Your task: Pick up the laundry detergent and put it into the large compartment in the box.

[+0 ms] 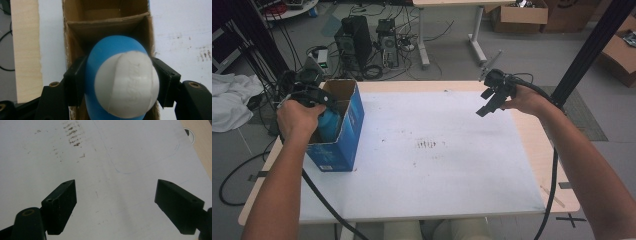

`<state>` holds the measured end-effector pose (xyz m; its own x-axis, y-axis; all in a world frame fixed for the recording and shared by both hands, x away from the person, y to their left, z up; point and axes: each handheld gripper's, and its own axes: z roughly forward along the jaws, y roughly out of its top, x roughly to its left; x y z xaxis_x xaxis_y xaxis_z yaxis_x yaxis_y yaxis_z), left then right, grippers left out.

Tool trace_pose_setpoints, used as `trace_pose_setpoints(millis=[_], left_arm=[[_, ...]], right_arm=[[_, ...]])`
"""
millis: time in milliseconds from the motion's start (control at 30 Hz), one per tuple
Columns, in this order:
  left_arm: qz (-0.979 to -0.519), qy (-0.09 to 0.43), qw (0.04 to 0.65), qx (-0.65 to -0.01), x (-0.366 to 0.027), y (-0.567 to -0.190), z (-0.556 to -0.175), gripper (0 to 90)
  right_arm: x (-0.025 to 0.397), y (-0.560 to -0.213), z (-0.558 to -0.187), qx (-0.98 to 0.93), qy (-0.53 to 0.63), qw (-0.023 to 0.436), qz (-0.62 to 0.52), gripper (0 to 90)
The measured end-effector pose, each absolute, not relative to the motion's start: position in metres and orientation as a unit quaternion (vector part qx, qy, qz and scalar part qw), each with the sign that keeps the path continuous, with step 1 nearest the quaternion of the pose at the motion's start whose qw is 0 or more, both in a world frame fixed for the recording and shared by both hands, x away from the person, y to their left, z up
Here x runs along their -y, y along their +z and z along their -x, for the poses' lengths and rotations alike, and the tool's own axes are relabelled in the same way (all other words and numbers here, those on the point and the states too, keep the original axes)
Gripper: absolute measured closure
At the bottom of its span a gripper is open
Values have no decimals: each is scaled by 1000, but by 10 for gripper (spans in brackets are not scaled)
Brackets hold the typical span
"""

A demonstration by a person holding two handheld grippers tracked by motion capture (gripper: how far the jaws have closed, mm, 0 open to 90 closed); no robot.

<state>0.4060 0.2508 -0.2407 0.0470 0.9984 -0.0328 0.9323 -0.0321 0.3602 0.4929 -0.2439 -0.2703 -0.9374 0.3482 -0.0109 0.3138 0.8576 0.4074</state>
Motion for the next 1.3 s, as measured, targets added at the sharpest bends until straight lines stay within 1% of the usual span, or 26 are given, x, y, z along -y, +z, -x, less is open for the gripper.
trace_pose_setpoints(millis=[300,433,567,1300], left_arm=[[-708,109,142,-683,-253,-259,-407,380],[-717,109,124,-677,-251,-267,-408,380],[-715,110,121,-679,-250,-274,-409,380],[-715,101,120,-682,-253,-274,-411,372]], right_arm=[[244,-271,-494,-963,203,43,-175,178],[243,-272,-494,-963,202,42,-175,178],[242,-273,-494,-963,199,42,-174,178],[242,-275,-493,-964,200,39,-173,178]])
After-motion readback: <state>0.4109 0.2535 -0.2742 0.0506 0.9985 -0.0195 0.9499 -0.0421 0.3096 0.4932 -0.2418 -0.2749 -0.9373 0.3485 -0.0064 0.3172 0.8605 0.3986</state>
